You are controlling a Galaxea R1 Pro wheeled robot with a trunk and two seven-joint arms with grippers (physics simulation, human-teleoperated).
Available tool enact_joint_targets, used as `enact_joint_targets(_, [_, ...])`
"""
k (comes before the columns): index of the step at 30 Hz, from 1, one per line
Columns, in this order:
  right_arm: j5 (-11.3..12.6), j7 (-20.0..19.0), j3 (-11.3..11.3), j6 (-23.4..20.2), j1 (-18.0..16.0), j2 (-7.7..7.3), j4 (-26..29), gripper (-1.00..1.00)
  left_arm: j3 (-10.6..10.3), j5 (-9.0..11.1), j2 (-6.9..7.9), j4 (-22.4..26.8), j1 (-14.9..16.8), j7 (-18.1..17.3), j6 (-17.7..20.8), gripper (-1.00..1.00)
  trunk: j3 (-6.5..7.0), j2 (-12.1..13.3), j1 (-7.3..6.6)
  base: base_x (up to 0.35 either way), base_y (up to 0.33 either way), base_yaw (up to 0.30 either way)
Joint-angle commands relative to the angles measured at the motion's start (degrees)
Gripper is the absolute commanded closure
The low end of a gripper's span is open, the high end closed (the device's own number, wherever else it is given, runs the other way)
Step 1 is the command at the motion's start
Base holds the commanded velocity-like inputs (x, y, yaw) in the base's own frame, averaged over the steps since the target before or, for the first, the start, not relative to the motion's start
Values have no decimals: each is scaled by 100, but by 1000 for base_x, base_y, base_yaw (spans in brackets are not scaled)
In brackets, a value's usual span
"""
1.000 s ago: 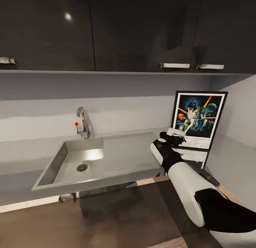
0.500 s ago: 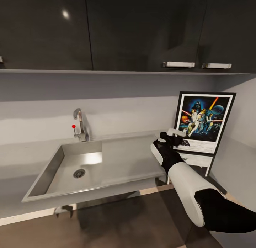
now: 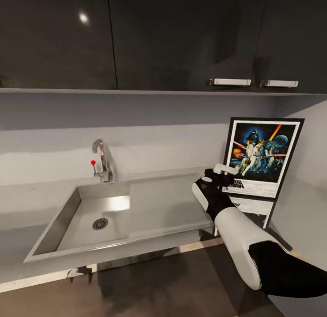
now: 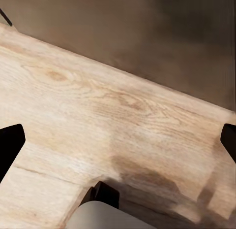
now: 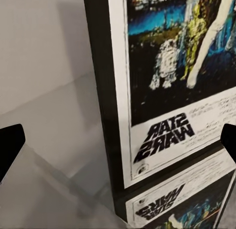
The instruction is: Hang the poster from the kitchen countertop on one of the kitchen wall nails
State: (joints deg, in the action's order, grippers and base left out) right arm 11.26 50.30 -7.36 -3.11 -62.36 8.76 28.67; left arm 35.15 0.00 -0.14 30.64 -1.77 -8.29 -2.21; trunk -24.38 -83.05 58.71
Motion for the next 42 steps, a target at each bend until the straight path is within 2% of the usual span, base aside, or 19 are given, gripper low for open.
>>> enact_joint_targets(1, [41,44,-42,-33,-4,-6,6,-100,26,0,-3,3,2,-41,-7,-100,-5,-3,2,213,0,0])
enact_joint_targets(6, [41,60,-38,-39,-4,-9,7,-100,27,0,-3,3,2,-41,-7,-100,-5,-3,2,202,0,0])
enact_joint_targets(18, [43,67,-27,-33,-4,-12,7,-100,35,-8,-3,-26,2,-45,0,-100,-5,-3,2,13,0,0])
enact_joint_targets(22, [38,67,-28,-32,-4,-19,13,-100,28,-9,3,-217,2,-46,-6,-100,-5,-3,2,0,0,0])
enact_joint_targets(23, [35,67,-18,-32,-4,-23,23,-100,20,-16,5,-572,2,-46,-18,-100,-5,-3,2,0,0,0])
enact_joint_targets(30, [40,67,-19,-32,-4,-23,24,-100,18,-25,15,-834,2,-41,-26,-100,-5,-3,2,0,0,0])
enact_joint_targets(31, [36,68,-12,-32,-4,-29,25,-100,20,-21,128,-1019,2,-37,-30,-100,-5,-3,2,0,0,0])
enact_joint_targets(42, [34,70,-11,-32,-4,-32,39,-100,18,-18,155,-1094,2,-32,-26,-100,-5,-3,2,138,0,0])
